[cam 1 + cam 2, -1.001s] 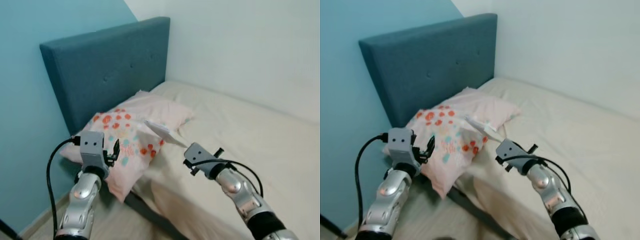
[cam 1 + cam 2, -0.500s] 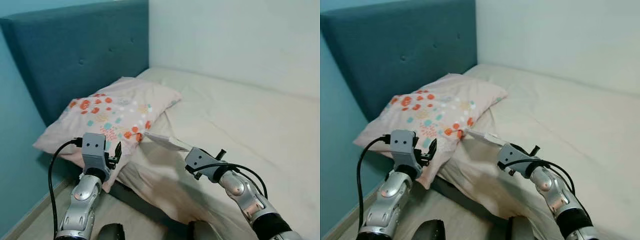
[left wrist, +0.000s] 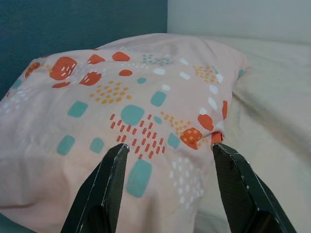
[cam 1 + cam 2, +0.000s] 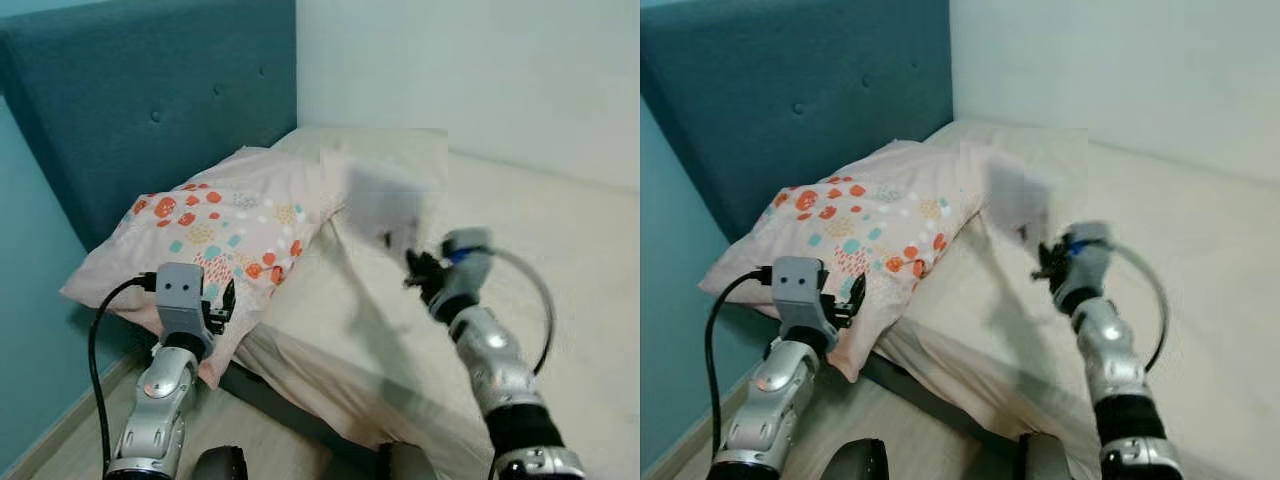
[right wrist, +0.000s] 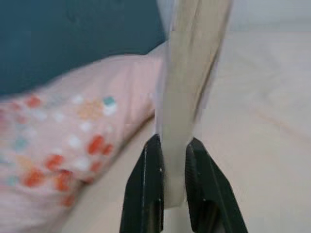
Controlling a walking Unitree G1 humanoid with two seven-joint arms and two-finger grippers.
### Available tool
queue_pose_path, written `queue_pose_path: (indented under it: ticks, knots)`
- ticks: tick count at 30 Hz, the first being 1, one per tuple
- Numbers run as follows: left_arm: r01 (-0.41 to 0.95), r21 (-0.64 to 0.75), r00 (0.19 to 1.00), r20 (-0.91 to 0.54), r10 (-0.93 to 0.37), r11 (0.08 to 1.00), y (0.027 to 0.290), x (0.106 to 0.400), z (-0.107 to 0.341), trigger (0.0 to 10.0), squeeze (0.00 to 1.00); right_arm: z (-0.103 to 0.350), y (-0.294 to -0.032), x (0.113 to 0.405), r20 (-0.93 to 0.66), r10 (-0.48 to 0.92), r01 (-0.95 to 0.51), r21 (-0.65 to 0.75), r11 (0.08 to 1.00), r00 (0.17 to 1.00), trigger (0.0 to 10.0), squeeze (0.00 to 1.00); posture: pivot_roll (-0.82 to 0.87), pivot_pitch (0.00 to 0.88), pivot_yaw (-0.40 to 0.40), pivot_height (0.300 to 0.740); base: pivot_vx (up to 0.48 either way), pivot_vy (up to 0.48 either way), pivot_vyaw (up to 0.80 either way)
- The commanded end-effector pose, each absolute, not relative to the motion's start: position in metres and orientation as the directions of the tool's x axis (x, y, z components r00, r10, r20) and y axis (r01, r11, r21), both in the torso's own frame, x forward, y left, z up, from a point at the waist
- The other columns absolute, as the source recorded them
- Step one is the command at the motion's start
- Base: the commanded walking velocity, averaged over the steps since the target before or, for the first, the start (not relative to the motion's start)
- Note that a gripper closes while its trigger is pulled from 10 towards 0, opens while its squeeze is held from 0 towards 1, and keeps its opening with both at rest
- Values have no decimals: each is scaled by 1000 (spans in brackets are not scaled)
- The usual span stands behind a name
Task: Clean up the room
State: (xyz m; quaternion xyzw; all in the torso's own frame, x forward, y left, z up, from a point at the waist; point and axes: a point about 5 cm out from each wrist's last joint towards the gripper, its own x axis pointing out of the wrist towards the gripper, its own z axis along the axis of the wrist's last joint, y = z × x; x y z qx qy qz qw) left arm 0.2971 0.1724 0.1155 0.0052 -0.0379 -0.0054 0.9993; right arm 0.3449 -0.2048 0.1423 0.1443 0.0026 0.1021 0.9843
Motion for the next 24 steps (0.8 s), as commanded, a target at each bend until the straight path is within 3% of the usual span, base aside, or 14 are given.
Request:
queue_pose_path:
  ticks: [1,6,8,11,16,21,24]
  knots:
    - [20,14,997,77,-21,1000,172,296,116,10000,0,138,-200,340,-13,322,-288,413,864,947,10000,0,89,0,-38,580,0,0,0]
    - [29,11,997,77,-30,1000,171,296,116,10000,0,125,-200,335,-100,374,-288,468,835,922,10000,0,89,0,-38,580,0,0,0]
    - [41,11,996,77,-42,999,169,297,116,10000,0,94,-199,327,-295,388,-214,482,850,873,10000,0,85,0,-33,580,0,0,0]
    - [47,11,996,78,-48,999,168,297,117,10000,0,79,-189,316,-367,461,-260,480,838,808,10000,0,85,0,-32,580,0,0,0]
    - [55,8,995,79,-55,998,168,297,118,10000,0,80,-180,311,-327,542,-329,524,786,774,10000,0,86,0,-33,580,0,0,0]
    - [72,-1,994,78,-72,997,166,295,117,10000,0,91,-182,307,-207,651,-334,723,605,730,10000,0,84,1,-31,580,0,0,0]
    - [81,-1,994,77,-81,997,164,295,117,10000,0,88,-186,310,-210,658,-292,770,567,723,10000,0,86,5,-31,580,0,0,0]
